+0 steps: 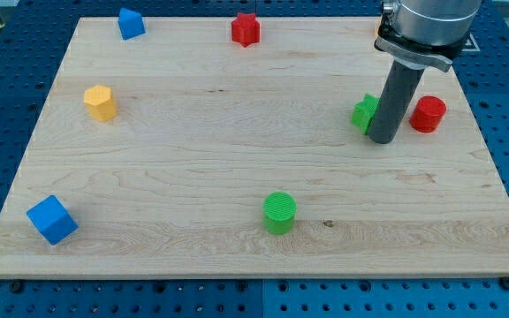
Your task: Point at the green circle
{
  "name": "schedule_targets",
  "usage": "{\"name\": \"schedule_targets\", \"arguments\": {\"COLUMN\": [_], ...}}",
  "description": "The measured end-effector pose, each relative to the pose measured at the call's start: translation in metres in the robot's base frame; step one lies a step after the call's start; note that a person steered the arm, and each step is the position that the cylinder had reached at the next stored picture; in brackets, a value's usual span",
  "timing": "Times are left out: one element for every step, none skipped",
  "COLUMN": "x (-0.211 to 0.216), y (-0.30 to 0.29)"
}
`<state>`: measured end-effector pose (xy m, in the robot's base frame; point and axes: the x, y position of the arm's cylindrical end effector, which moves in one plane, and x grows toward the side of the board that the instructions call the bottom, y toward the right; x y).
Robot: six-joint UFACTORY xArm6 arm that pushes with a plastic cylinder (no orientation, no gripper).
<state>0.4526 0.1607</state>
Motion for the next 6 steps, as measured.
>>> {"name": "schedule_targets", "arguments": {"x": [0.077, 0.154, 0.166, 0.166, 0.166, 0.161], "y": [0.0, -0.016, -0.045, -0.112, -0.125, -0.125]}}
